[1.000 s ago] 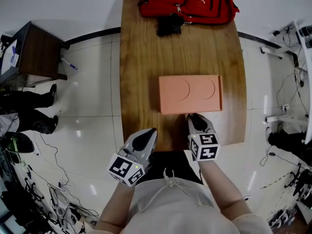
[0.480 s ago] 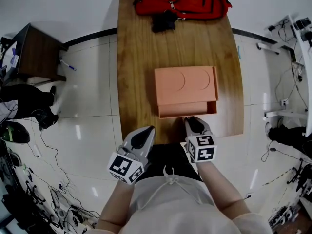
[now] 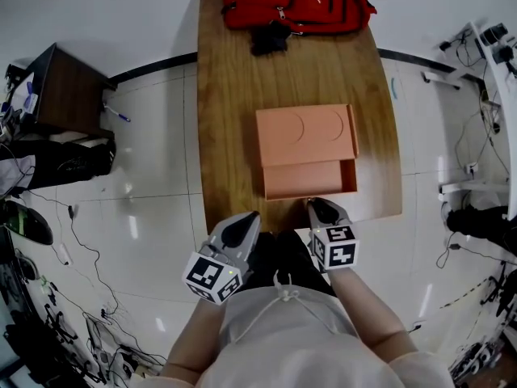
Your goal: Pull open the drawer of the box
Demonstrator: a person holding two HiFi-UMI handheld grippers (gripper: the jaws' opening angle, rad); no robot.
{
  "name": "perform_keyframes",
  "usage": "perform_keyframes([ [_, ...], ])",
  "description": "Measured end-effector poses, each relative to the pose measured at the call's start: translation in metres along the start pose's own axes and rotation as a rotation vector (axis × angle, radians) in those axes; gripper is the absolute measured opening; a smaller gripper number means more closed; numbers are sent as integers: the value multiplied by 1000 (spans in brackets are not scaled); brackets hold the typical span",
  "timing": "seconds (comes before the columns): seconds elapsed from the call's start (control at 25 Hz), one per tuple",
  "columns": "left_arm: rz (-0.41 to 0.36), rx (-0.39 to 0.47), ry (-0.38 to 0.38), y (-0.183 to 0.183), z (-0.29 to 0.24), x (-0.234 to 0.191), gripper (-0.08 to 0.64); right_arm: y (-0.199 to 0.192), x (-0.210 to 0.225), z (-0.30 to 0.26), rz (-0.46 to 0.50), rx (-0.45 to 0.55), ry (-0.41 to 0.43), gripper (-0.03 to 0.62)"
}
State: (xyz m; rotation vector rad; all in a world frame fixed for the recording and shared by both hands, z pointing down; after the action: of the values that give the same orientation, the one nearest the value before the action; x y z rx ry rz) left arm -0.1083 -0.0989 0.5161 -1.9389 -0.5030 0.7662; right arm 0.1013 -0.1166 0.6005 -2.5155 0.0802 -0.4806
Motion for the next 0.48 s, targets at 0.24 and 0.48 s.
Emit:
perform_keyframes([
  [0.24, -10, 4, 4, 2, 6, -1, 5, -2, 2, -1, 16, 5, -2, 57],
  [0.48, -4, 2, 9, -1, 10, 0, 5, -4, 1, 1, 45, 7, 6, 38],
])
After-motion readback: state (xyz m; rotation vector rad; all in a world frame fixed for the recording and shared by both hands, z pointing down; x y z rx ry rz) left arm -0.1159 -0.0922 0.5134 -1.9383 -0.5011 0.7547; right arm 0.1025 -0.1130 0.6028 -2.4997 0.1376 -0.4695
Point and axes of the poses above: the fingertips, and each gripper's own axes: z backward along the fingers, x to its right, y out of its top, the point moved 7 cm from there along z, backward along the fingers, and after that the axes turned 10 degrees about -z, right-handed, at the moved point
